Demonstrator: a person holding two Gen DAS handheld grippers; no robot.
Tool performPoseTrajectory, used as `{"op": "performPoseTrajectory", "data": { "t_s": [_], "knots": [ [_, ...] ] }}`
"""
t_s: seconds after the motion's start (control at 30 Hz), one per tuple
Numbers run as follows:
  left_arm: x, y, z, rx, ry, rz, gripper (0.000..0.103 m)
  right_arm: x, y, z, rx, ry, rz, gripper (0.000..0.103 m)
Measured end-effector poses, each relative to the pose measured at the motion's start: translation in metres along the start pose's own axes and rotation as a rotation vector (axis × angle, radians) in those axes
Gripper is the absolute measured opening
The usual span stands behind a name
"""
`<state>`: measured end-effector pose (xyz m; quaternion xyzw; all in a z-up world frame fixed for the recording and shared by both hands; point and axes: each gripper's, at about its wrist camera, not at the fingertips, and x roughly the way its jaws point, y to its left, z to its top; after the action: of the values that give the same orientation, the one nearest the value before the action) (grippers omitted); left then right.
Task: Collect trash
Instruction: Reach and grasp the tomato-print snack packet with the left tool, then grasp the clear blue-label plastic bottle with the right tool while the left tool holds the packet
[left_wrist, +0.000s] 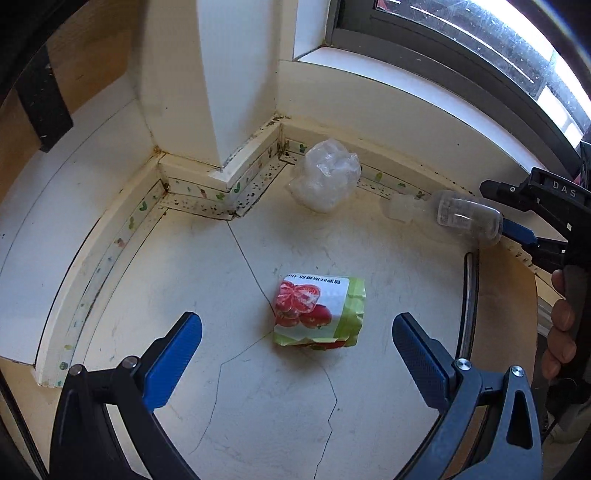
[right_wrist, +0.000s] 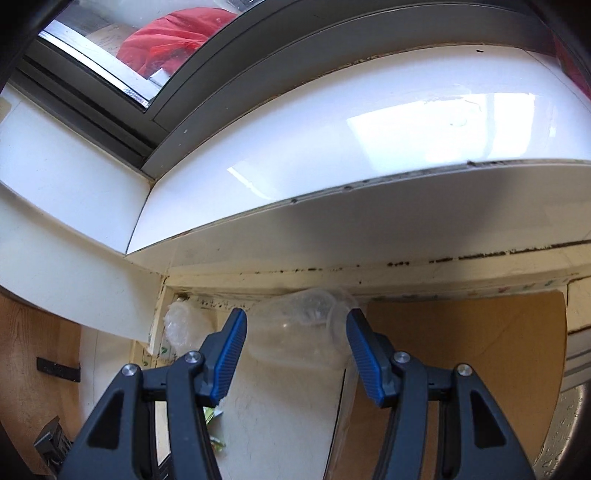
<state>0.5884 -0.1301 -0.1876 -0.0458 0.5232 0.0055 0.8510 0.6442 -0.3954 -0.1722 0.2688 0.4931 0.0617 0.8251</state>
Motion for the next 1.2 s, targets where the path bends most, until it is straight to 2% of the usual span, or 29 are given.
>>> {"op": "performPoseTrajectory", "data": {
  "t_s": [0.2,0.27,0.37,0.43,0.47,0.77,0.9,1.2],
  "knots": [
    [0.022,-0.008,0.011,0.023,0.004,0.017,0.102,0.011,0.003,0.002,-0.042,0.007,-0.002,0.056],
    [0.027,-0.009,0.012,0.027,0.004,0.019,0.097,0.013,0.007,-0.002,-0.08,0.022,-0.007,0.056],
    [0.033,-0.008,0.012,0.021,0.025,-0.004,0.082,0.015,0.015,-0.009,-0.15,0.052,-0.01,0.056],
    [0.037,-0.007,0.011,0.017,0.039,-0.018,0.064,0.016,0.022,-0.016,-0.191,0.076,-0.005,0.056],
    [0.038,-0.007,0.01,0.015,0.045,-0.03,0.059,0.017,0.025,-0.02,-0.215,0.083,-0.008,0.056],
    [0.021,0.011,-0.013,-0.009,0.004,-0.041,0.057,0.01,0.068,-0.06,-0.497,0.145,0.019,0.056],
    [0.007,0.02,-0.023,-0.013,-0.006,-0.057,0.057,0.001,0.079,-0.067,-0.601,0.1,-0.048,0.056],
    [-0.03,0.046,-0.047,-0.066,-0.013,-0.103,0.057,0.014,0.085,-0.058,-0.665,0.091,-0.121,0.057]
  ]
}}
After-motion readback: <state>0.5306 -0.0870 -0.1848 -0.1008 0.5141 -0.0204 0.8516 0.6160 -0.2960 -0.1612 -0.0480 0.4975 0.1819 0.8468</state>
